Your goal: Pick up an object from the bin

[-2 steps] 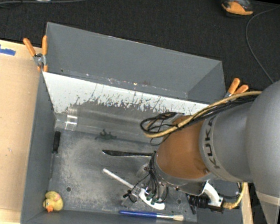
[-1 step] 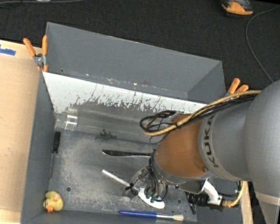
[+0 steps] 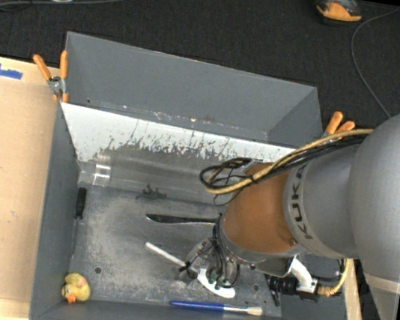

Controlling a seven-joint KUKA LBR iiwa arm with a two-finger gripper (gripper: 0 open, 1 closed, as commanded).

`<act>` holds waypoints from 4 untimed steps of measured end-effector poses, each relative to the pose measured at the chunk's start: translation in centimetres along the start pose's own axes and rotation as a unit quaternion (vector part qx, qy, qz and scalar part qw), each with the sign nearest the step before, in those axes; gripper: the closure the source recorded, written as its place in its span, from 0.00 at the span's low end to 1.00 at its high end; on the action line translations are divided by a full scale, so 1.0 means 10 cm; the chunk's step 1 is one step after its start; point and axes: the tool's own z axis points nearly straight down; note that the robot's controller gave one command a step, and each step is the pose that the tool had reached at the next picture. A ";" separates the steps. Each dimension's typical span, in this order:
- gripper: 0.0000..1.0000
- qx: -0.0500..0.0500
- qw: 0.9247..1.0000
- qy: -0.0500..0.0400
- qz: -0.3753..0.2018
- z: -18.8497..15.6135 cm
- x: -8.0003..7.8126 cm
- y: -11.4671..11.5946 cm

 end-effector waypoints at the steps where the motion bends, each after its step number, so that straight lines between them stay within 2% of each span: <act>1: 1.00 0.002 1.000 0.003 0.000 -0.12 0.02 -0.01; 2: 1.00 0.001 1.000 0.002 -0.001 -0.35 0.01 -0.01; 3: 1.00 0.000 1.000 0.002 -0.001 -0.43 0.01 -0.01; 4: 1.00 0.003 1.000 0.006 -0.001 -0.62 0.03 -0.03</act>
Offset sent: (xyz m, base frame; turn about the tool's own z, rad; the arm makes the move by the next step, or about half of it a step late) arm -0.0015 -0.0002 0.0471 0.0004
